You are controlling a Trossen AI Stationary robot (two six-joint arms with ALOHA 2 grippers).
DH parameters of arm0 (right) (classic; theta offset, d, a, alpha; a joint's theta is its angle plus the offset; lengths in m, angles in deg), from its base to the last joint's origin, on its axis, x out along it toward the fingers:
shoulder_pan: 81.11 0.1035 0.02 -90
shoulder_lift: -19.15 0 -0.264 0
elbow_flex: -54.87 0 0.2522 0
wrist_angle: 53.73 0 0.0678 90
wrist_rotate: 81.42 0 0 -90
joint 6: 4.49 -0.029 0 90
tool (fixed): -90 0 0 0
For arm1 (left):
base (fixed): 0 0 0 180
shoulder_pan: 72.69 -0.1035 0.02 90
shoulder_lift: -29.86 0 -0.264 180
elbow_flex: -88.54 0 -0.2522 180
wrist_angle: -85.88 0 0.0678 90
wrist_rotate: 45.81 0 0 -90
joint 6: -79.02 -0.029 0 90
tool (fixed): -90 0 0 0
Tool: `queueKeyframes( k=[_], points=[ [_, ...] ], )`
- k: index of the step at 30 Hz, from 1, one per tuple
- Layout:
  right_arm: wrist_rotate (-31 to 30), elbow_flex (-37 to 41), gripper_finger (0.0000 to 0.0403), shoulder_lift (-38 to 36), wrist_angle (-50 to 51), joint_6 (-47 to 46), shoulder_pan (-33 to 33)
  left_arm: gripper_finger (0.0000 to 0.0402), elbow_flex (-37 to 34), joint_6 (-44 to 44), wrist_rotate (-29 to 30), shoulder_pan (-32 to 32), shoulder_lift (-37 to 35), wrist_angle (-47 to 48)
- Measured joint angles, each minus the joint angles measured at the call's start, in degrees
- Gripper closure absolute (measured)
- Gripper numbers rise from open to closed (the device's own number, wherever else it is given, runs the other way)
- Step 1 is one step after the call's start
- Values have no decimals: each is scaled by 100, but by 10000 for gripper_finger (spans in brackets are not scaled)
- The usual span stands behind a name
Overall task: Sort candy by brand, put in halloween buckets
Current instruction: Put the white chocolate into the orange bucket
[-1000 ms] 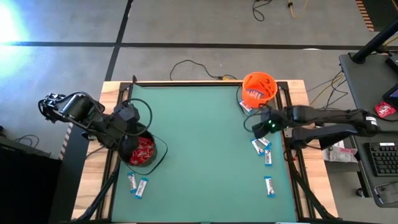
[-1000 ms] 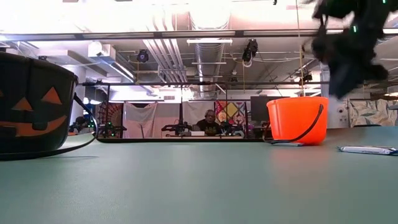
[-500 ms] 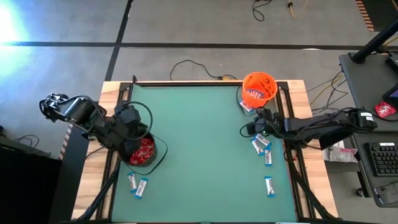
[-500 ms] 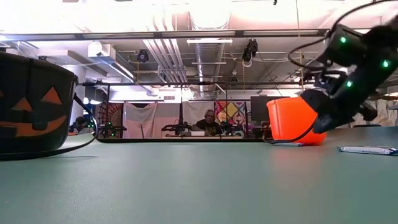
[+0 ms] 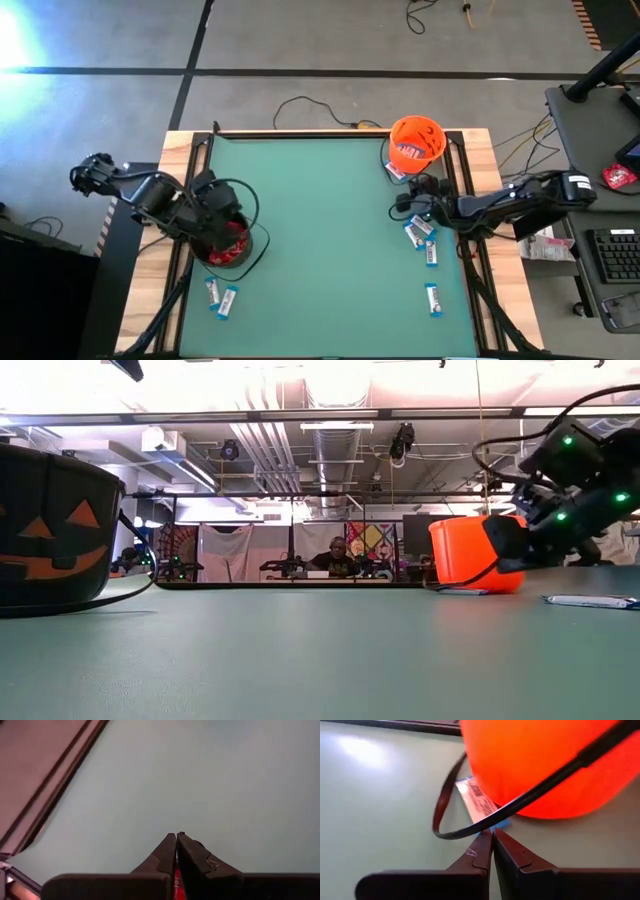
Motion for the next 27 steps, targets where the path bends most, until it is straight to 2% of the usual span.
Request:
queueKeyframes(
  k=[5, 10, 19, 24, 27],
  points=[
    [-438, 12, 394, 477, -861, 297, -30, 402, -229, 235, 37, -106, -58, 0],
    [-396, -136, 394, 1098, -1335, 346, -179, 402, -342, 297, 23, -117, -167, 4],
    [-374, -988, 394, 2559, -1331, 222, -633, 402, -299, 336, 23, -121, -302, 13],
    [-121, -1425, 394, 3178, -815, -526, -791, 402, -296, 336, 1, -121, -368, 17],
    [-81, -1605, 394, 3253, -208, -987, -593, 402, -294, 336, -5, -121, -425, 24]
  ],
)
